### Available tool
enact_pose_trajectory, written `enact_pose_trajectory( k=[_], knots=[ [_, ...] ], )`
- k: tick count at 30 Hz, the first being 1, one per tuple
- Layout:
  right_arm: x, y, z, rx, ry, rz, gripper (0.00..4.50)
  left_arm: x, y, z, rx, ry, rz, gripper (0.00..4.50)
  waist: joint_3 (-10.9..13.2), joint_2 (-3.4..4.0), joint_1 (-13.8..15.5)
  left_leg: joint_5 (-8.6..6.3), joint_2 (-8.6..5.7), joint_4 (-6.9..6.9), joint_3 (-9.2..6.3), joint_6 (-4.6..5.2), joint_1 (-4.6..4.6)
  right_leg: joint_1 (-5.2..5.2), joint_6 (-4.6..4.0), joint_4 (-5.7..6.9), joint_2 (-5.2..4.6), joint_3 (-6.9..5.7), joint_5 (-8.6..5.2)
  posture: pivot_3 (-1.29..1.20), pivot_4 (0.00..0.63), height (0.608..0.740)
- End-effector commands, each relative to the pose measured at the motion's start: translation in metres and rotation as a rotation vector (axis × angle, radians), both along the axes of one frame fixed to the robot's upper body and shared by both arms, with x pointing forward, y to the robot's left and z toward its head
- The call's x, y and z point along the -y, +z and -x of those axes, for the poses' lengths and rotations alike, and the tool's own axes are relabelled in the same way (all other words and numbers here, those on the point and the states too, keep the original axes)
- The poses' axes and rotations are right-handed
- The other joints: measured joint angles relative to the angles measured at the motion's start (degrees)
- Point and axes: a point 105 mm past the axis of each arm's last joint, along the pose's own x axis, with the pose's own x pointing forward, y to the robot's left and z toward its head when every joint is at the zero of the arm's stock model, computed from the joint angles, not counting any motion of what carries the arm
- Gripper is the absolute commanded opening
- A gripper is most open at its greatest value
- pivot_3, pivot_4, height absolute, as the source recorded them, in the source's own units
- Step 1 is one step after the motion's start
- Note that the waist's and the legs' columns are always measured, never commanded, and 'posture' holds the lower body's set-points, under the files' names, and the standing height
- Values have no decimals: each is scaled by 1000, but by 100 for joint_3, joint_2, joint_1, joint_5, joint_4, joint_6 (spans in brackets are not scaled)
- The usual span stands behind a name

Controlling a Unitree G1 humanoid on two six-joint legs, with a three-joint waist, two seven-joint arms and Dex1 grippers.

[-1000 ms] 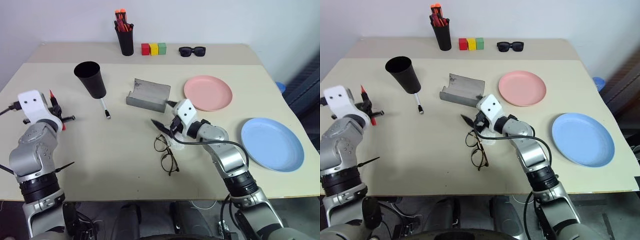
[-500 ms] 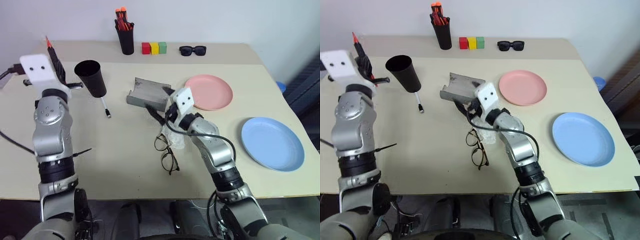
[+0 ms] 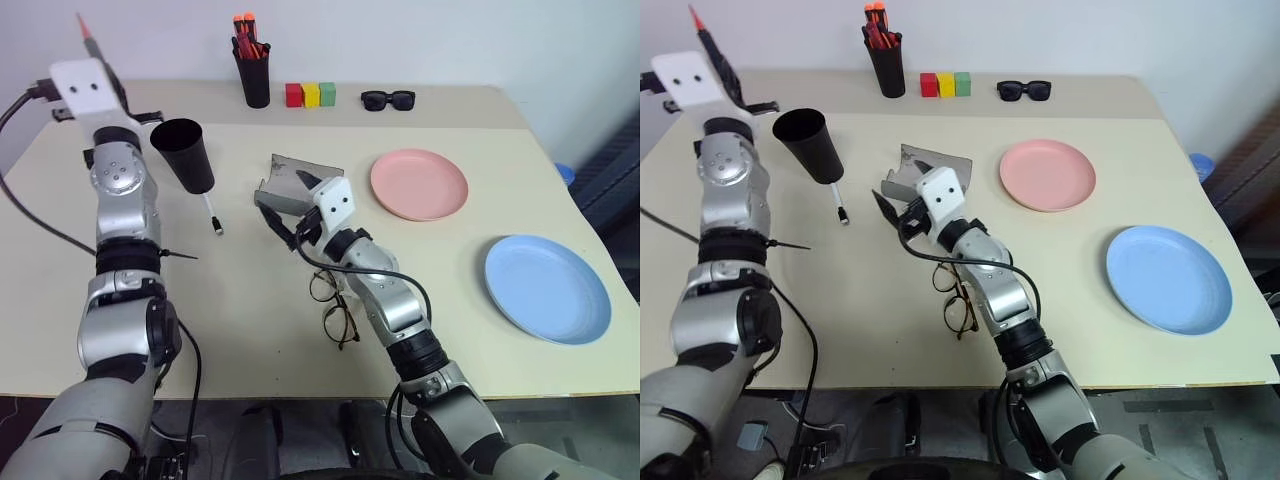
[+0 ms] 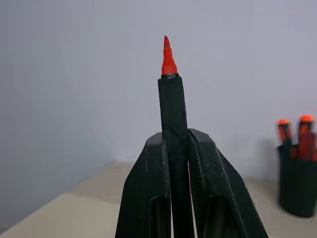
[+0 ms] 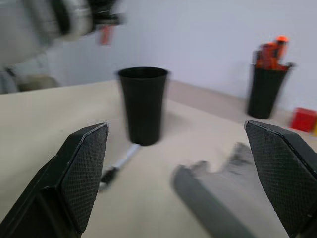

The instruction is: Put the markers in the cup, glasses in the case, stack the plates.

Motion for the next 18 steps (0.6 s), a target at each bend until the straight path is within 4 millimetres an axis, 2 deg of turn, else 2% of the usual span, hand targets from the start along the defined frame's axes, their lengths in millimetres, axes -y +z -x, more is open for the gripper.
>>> enact_pose_trajectory(
  k=[1,8,18],
  knots=[
    [-2,12,5,47,14,-33,4500,4,5,-3,26,-23,-22,57,0,0,-4,0,0,0,0,0,0,0,0,-1,0,0,0,0,150,740],
    [11,9,-1,21,-32,-48,4500,19,-17,-16,-51,-67,-24,57,0,0,-3,0,1,-1,1,-1,-2,-4,1,0,0,0,-1,0,150,740],
    [16,8,-2,22,-60,-47,4500,30,-26,-21,-82,-108,-13,57,0,0,-6,1,1,0,1,-1,-3,-5,1,4,1,0,-1,0,150,740]
  ],
)
